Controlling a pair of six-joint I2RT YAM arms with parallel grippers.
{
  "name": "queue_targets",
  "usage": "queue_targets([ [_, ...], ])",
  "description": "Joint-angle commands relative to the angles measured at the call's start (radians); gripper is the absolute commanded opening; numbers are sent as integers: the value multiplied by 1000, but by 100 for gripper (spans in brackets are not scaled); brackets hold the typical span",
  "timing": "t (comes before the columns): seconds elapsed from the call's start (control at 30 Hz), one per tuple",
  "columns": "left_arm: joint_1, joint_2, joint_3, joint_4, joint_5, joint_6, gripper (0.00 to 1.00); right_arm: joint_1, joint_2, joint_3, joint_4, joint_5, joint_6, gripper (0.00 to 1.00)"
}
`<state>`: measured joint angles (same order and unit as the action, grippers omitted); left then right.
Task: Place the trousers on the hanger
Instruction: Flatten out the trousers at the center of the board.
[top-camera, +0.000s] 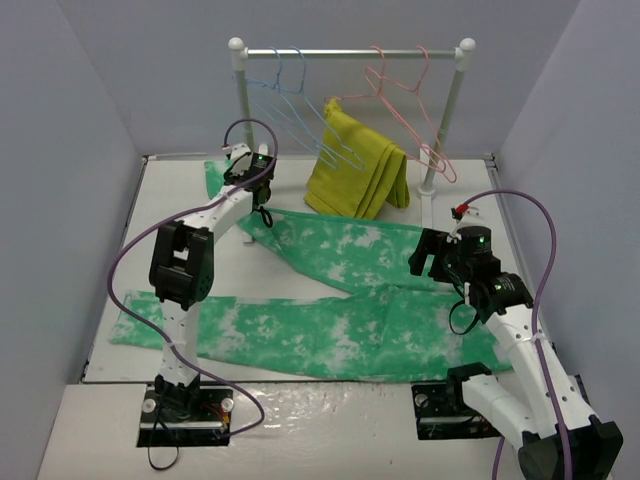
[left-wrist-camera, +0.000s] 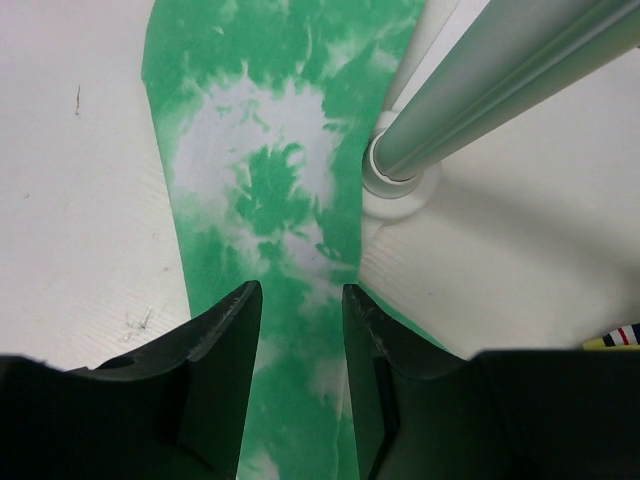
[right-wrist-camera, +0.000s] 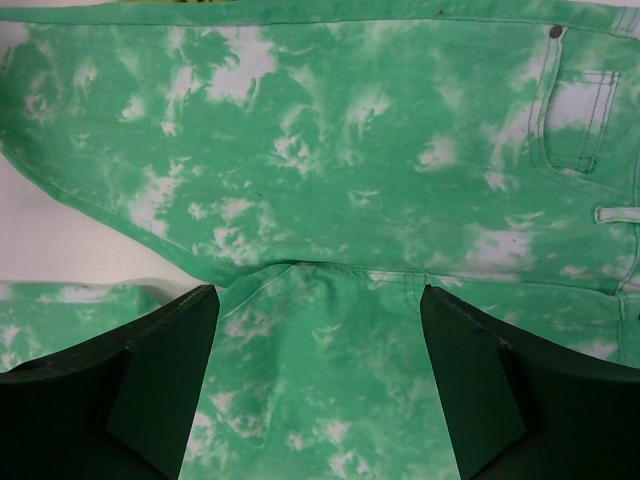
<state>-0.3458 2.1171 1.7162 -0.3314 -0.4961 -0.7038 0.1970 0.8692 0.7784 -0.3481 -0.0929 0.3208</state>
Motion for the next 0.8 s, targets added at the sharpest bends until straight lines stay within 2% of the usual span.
queue_targets([
  [0.0, 3, -57, -9, 23, -5, 15, 35, -4, -10, 10, 38, -3, -10, 79],
  [0.17, -4, -43, 5, 36, 49, 24, 36, -4, -14, 9, 38, -5, -9, 79],
  [0.27, -11, -23, 27, 10, 61, 31, 43, -4, -9, 9, 38, -5, -11, 80],
  [0.5, -18, 10, 40, -1, 69, 28, 44, -4, -10, 6, 40, -5, -9, 80],
  [0.63, -17, 34, 59, -37, 49, 27, 42, -4, -7, 6, 40, -7, -11, 80],
  [0.77, -16, 55, 82, -70, 31, 26, 32, -4, -9, 6, 43, -7, -11, 80],
])
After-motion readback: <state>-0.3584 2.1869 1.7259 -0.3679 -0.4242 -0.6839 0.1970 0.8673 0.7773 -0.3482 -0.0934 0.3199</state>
